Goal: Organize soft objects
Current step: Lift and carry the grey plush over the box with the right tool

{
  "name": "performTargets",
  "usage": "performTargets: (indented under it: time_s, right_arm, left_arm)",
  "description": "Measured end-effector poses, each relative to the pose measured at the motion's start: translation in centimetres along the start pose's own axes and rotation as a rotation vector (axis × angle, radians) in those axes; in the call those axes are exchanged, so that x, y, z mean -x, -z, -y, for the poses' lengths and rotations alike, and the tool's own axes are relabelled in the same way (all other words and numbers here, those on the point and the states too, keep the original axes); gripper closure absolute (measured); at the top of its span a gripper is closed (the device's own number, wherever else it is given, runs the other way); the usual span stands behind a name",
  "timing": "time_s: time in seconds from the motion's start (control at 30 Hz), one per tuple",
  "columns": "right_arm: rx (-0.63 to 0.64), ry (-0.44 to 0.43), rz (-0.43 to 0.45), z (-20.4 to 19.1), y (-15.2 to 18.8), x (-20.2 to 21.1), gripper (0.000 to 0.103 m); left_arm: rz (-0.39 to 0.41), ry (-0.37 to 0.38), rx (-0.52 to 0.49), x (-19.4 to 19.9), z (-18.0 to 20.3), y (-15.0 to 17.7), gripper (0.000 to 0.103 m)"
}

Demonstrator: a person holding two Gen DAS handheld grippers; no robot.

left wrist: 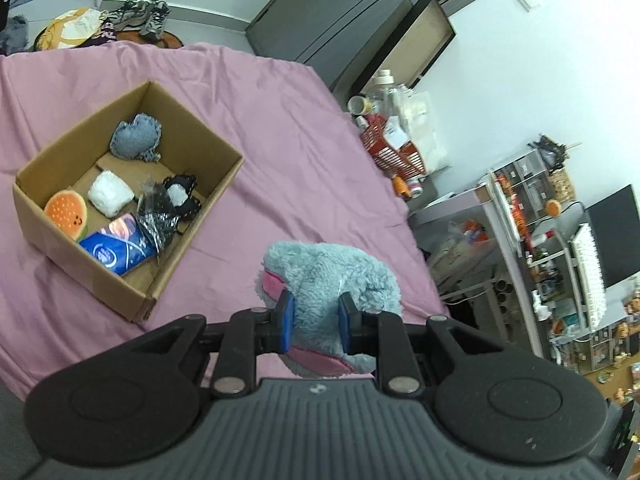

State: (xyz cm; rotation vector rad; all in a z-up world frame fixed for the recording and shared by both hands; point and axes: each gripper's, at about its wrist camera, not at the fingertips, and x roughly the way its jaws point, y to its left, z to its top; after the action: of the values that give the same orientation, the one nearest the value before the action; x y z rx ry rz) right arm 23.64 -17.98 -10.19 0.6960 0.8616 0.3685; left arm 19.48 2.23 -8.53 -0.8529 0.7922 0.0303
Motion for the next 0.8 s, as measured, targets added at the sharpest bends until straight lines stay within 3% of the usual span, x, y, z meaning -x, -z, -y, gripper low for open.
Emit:
performTargets:
  time_s: [0.47,0.8]
  right_arm:
    - [0.041,-0.076,-0.011,-7.1,3.1,-3.4,0.076]
    - [0.042,-0.103,-0.019,-10.7,4.2,-7.2,0.076]
  left_arm:
    - [0.083,0.02,0.005,5.7,-4.4,-4.7,0.082]
    - [0.115,0.003,-0.005,7.0,-7.7,-9.4,0.082]
